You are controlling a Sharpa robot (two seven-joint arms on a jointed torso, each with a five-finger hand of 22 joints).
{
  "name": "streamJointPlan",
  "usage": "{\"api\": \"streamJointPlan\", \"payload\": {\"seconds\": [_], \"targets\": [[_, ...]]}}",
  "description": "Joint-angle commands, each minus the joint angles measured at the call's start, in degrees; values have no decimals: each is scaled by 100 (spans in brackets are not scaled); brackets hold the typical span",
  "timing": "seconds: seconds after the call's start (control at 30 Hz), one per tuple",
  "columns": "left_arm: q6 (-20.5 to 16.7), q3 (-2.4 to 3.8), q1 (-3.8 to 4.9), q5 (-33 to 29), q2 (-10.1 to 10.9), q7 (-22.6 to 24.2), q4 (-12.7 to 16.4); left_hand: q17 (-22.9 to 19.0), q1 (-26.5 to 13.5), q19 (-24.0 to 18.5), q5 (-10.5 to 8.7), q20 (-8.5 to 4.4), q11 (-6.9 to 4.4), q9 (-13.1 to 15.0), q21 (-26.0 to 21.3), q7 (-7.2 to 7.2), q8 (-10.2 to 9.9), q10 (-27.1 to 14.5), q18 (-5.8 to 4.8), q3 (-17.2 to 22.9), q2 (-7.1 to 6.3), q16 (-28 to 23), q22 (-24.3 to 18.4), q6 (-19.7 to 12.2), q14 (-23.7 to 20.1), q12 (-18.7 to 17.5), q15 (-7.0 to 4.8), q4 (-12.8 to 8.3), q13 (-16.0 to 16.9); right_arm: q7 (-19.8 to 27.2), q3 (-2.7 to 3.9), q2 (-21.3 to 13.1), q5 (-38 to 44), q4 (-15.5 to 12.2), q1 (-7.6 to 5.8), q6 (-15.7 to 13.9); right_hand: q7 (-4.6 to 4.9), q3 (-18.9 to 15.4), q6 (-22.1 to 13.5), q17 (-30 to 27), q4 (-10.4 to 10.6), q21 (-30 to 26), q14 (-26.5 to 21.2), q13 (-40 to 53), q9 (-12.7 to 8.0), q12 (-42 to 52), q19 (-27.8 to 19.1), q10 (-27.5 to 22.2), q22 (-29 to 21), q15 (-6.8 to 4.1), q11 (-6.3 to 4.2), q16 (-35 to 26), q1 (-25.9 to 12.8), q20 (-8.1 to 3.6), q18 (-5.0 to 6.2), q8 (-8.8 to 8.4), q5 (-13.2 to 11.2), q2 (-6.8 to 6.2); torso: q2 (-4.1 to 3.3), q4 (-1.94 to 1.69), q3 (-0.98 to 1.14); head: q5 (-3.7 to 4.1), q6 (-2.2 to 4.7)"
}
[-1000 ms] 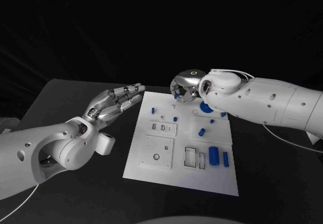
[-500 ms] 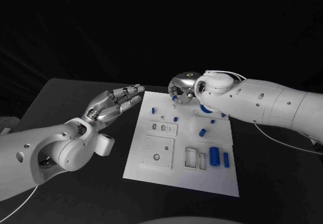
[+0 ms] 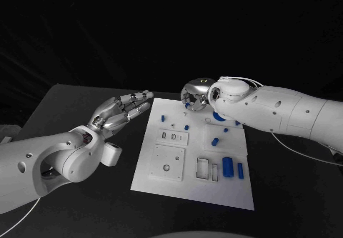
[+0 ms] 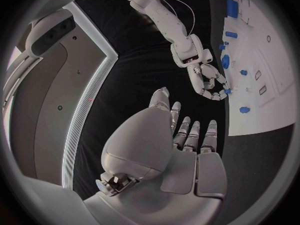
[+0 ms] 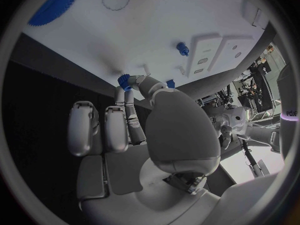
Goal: Assemble the parts on the task board
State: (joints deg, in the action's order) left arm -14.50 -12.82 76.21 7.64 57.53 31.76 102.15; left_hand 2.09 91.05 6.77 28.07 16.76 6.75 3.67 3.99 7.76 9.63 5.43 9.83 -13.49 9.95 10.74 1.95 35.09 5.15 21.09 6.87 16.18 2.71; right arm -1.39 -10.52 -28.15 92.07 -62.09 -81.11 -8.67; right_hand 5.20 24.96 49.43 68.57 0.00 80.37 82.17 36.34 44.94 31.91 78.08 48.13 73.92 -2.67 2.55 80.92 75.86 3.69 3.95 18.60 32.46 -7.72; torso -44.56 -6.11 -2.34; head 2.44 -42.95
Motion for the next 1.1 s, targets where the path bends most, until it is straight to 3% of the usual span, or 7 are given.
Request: {"api": "streamJointPlan", "payload": {"seconds": [0.03, 0.53, 0.67, 0.8, 0.87, 0.93, 1.1], "targets": [[30, 4, 7, 32, -11, 5, -1, -6, 66, 20, 35, -10, 12, -4, 22, 3, -14, -22, 29, 28, 2, -37, 3, -16, -19, -26, 21, 7, -7, 38, -5, -25, -12, -2, 18, -39, -10, 30, -27, 6, 1, -21, -31, 16, -4, -8, -41, 15, 10, 8, -6, -17, -13, 5, 35, -20, 1, 53, 0, 0, -4, -1, 2], [71, 3, 6, 32, -28, -65, -33, -6, 67, 17, 37, -9, 15, -2, 20, 10, -8, -30, 27, 30, 7, -34, 2, -5, -21, -31, 22, 11, -8, 42, -5, -100, -143, 28, 112, 62, -15, 23, -43, -74, 26, -32, -83, 24, -10, -70, -51, -44, 25, 28, 14, -62, -72, 23, 32, -102, -63, 64, 6, 5, -4, 14, -21], [78, 2, 6, 32, -34, -86, -40, -6, 67, 17, 37, -9, 15, -2, 20, 10, -7, -30, 27, 30, 7, -34, 2, -4, -21, -31, 23, 11, -8, 43, -5, -89, -172, 53, 155, 66, -144, 173, -655, -243, 109, -153, -192, -312, -434, -779, -176, -537, -79, 202, 222, -159, -189, 137, 61, -808, -814, -17, 7, -8, -1, 10, -29], [74, 2, 6, 32, -25, -102, -43, -7, 69, 16, 38, -8, 19, -3, 20, 14, -8, -36, 26, 32, 9, -35, 2, -12, -23, -40, 24, 12, -9, 37, -5, -96, -169, 61, 182, -43, -486, -17, -1405, -512, 103, -366, -393, -620, -984, -1430, -400, -1090, -286, 282, 315, -306, -161, 264, 118, -1492, -1730, -61, 8, -7, -3, -9, -40], [69, 2, 6, 32, -19, -107, -44, -8, 71, 17, 40, -7, 22, -3, 20, 17, -8, -42, 24, 33, 10, -39, 2, -15, -27, -46, 25, 12, -10, 31, -5, -111, -157, 60, 189, -153, -637, -196, -1703, -670, 103, -505, -525, -705, -1249, -1648, -542, -1294, -416, 318, 347, -393, -104, 305, 156, -1507, -1931, -25, 11, -5, -3, -17, -43], [64, 2, 6, 32, -13, -111, -44, -8, 71, 17, 40, -7, 22, -3, 20, 17, -8, -42, 24, 33, 10, -39, 2, -15, -27, -46, 25, 12, -10, 17, -5, -141, -129, 55, 193, -312, -743, -337, -2142, -812, 110, -635, -634, -757, -1682, -1790, -673, -1454, -543, 339, 360, -469, -54, 323, 193, -1526, -1989, -11, 12, -6, -5, -24, -42], [61, 1, 5, 32, 3, -114, -44, -9, 74, 16, 42, -7, 25, -4, 20, 22, -9, -48, 23, 35, 11, -42, 1, -23, -31, -47, 27, 12, -11, 10, -6, -279, -57, 1, 198, -753, -806, -736, -2538, -1123, 246, -950, -882, -822, -2309, -1982, -947, -1726, -816, 378, 394, -640, 123, 366, 269, -1558, -2154, 18, 15, 7, -4, -54, -56]]}}
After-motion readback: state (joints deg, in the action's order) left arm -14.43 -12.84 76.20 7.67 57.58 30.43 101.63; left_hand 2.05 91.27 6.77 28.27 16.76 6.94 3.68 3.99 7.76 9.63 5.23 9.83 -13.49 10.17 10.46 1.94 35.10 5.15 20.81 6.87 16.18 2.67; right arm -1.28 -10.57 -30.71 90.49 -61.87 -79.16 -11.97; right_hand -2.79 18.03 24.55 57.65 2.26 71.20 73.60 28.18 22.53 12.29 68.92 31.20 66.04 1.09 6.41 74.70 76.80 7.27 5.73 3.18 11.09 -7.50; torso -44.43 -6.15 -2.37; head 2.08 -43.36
